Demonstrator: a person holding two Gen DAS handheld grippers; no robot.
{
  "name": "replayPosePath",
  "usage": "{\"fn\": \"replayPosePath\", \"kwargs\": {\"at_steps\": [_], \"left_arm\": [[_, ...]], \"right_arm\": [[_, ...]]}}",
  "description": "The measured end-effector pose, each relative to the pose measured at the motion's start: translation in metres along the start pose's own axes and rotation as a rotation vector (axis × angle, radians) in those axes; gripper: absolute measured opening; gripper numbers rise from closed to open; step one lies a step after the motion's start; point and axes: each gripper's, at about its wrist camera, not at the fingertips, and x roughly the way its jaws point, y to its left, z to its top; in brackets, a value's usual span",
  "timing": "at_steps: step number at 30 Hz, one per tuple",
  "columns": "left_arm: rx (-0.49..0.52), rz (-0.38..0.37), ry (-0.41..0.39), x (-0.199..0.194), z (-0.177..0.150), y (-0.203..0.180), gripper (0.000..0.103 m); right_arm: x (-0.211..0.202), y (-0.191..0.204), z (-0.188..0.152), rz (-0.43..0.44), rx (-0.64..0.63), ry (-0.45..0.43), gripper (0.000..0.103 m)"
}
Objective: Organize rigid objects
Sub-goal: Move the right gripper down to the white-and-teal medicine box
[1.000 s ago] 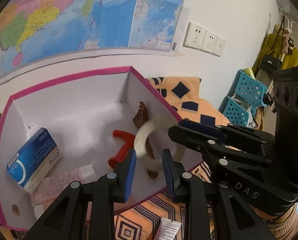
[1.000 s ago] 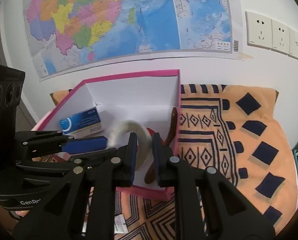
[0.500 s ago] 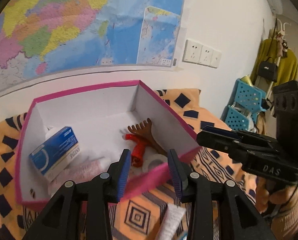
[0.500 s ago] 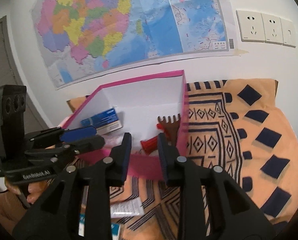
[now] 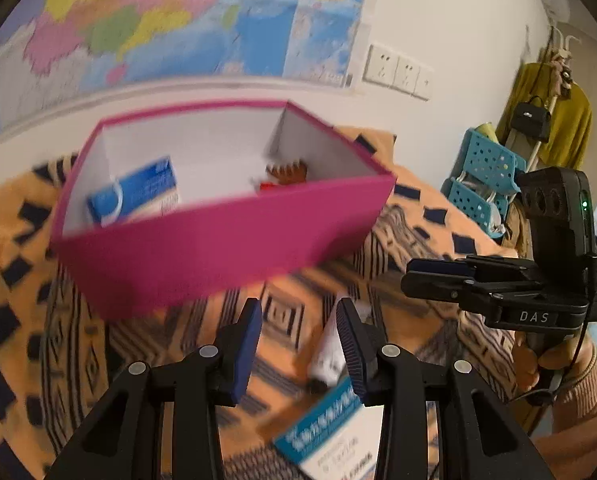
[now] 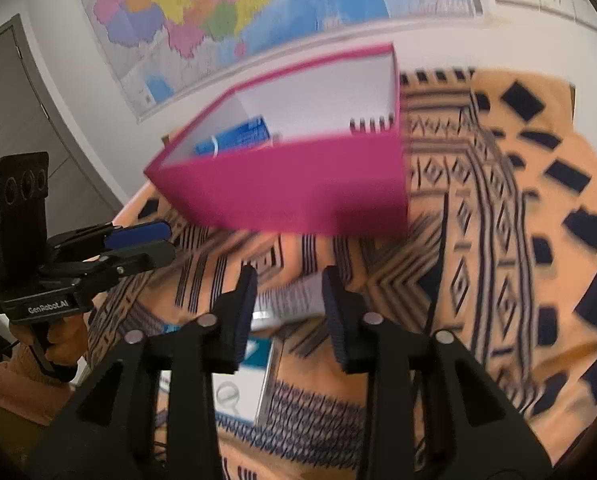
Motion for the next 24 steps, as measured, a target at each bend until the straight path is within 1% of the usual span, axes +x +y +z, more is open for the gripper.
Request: {"fn": "replayPosePath", "kwargs": {"at_steps": [3, 7, 11, 14, 20, 24], "left_arm": [[-0.033, -0.01, 0.054, 0.005, -0.017, 0.004, 0.039], [-0.049, -0.007, 0.105, 0.008, -0.036, 0.005, 0.039], [-0.068, -0.013, 0.127, 0.004, -0.049, 0.005, 0.039], [-0.075, -0.027, 0.132, 0.003, -0.051, 0.004, 0.039], [-0.045, -0.016, 0.129, 0.013, -0.041, -0.002, 0.039], [-0.025, 0.0, 0.14, 0.024, -0.034, -0.004, 0.039]], "right_arm": [[0.007, 0.0, -0.011, 0.01, 0.014, 0.035, 0.039], [0.013, -0.001, -0.021, 0.02, 0.032, 0.062, 0.039], [0.016, -0.004, -0.026, 0.029, 0.049, 0.076, 0.039], [0.019, -0.005, -0.029, 0.033, 0.059, 0.083, 0.039], [0.026, -0.01, -0.027, 0.03, 0.083, 0.086, 0.039], [0.031, -0.013, -0.027, 0.035, 0.096, 0.09, 0.039]]}}
